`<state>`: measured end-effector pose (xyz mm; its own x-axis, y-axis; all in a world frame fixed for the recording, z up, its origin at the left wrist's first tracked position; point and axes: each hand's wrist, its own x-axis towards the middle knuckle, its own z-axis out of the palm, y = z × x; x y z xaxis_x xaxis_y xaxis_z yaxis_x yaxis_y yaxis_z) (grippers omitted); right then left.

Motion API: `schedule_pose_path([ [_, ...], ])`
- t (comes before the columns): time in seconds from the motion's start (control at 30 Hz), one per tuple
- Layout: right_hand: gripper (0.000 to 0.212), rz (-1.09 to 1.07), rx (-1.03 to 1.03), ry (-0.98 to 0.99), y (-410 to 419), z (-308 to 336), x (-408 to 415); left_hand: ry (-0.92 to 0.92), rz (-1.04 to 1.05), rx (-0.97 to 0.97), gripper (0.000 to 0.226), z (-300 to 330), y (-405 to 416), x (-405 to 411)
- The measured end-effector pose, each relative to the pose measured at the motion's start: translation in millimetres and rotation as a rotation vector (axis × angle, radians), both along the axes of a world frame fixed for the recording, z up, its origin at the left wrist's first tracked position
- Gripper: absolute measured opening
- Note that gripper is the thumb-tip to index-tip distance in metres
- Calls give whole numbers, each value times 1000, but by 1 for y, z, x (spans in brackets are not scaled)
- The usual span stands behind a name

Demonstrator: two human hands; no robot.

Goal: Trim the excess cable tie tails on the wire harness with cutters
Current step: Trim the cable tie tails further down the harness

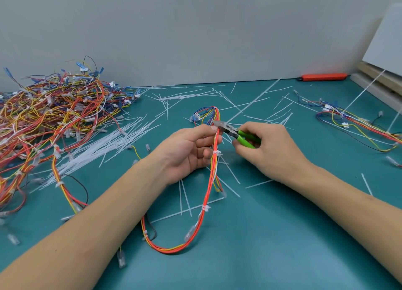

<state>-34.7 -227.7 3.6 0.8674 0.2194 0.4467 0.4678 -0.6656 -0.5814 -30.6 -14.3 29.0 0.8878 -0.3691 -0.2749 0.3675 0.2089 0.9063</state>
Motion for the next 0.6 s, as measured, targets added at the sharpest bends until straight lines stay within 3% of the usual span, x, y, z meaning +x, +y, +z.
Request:
schedule_pose_path([
  [0.13, 27, -7, -33, -34, 3, 1, -1, -4, 5, 6, 13, 0, 0, 0],
  [0.27, 32, 7, -52, -32, 4, 2, -3, -5, -1, 5, 13, 0, 0, 0],
  [0.4, 28, 16, -42, -31, 5, 3, -3, -6, 0, 4, 12, -1, 0, 1],
  [0.6, 5, 4, -8, 26, -1, 4, 2, -7, -7, -1, 11, -2, 1, 1],
])
